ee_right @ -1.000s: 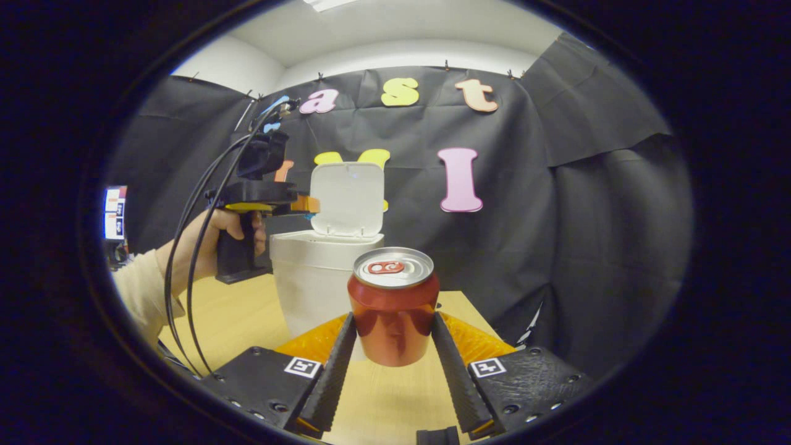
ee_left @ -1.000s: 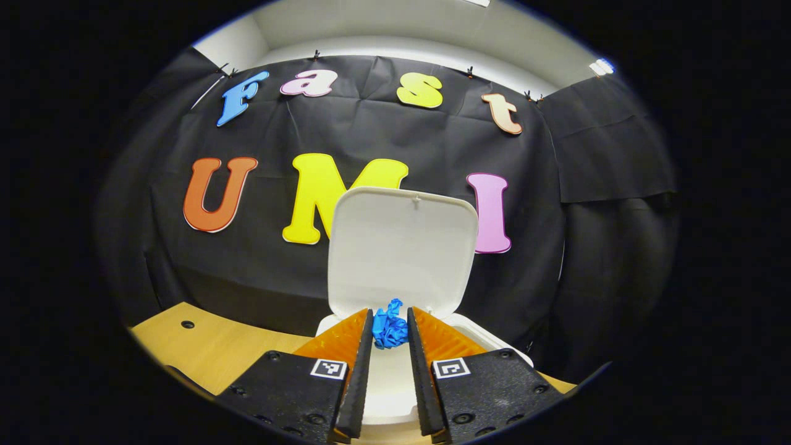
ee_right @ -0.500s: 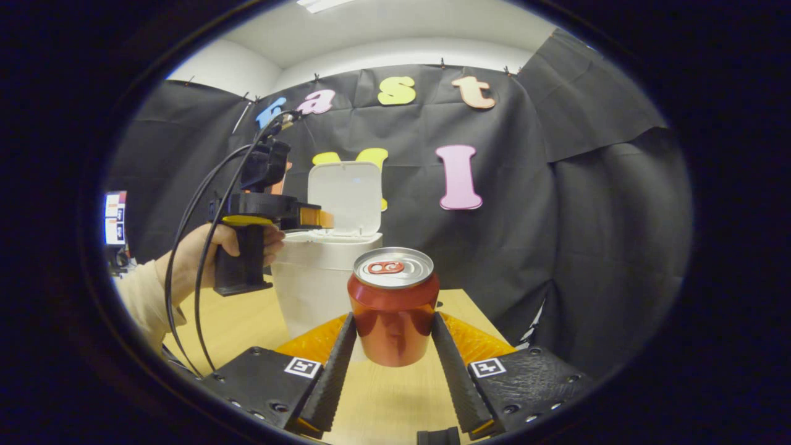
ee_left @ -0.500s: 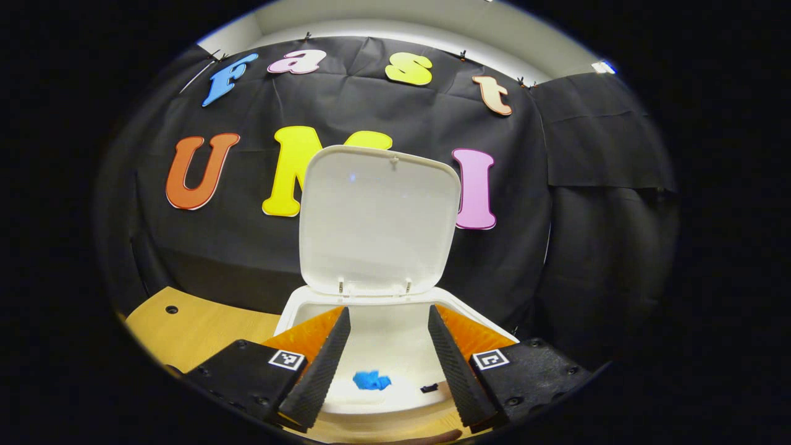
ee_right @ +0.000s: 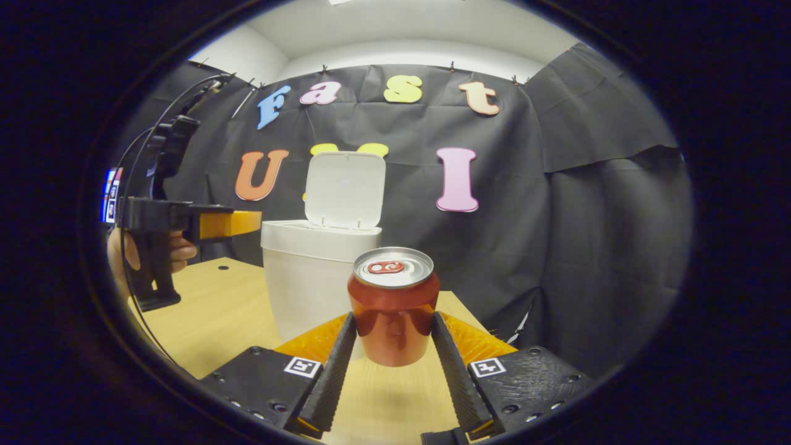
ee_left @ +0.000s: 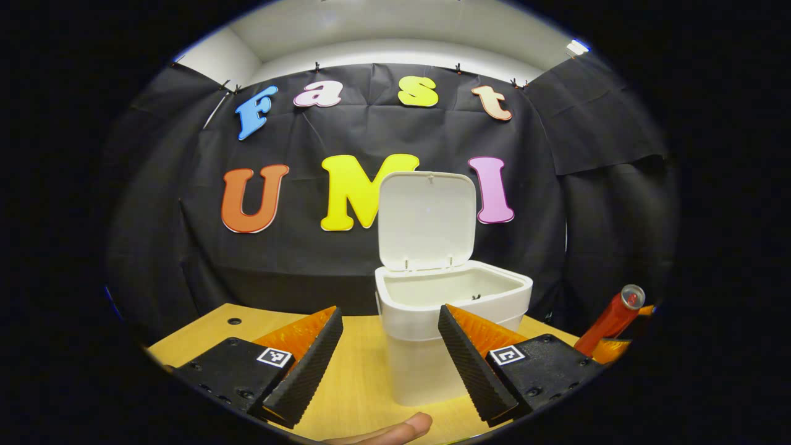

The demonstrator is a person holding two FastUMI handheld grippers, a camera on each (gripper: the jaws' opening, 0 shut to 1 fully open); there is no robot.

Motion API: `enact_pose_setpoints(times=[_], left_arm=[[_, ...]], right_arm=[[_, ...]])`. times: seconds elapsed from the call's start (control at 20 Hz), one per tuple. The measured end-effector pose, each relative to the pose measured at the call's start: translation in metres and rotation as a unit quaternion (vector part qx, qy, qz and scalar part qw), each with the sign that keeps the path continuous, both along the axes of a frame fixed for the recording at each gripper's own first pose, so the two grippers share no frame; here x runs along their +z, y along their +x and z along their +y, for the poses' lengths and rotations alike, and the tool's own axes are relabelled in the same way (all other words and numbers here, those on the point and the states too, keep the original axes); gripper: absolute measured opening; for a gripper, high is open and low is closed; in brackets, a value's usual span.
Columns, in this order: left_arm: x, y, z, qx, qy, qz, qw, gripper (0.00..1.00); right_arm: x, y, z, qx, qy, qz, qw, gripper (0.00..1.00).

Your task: Press the lid of the desktop garbage bin to open it, pick up the crumpled paper on the desktop and throw it into the bin, then pick up the pop can on the desktop and drop it into the bin, and finally close the garbage bin lid.

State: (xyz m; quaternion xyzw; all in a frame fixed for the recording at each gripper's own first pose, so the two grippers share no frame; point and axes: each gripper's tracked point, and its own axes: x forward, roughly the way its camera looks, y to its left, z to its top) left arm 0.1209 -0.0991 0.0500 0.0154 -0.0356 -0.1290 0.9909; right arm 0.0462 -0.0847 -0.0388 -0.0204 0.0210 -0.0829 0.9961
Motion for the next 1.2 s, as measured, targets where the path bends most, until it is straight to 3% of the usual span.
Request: enact_pose_setpoints(times=[0.3, 0.7, 1.05, 1.2], left_arm=[[-0.051, -0.041, 0.07, 0.053, -0.03, 0.022, 0.998, 1.0], [-0.065, -0.055, 0.11, 0.097, -0.028, 0.026, 0.995, 0.99], [-0.053, -0.052, 0.12, 0.084, -0.045, 0.017, 0.995, 0.99], [-0.055, -0.048, 0.12, 0.073, -0.059, 0.022, 0.995, 0.99]], right_arm=[[0.005, -0.002, 0.038, 0.038, 0.064, -0.01, 0.997, 0.72], [0.071, 0.009, 0.053, 0.046, 0.016, -0.02, 0.999, 0.72], [0.167, 0.035, 0.085, 0.069, -0.016, -0.044, 0.997, 0.73], [0.202, 0.062, 0.094, 0.055, -0.024, -0.049, 0.997, 0.73]])
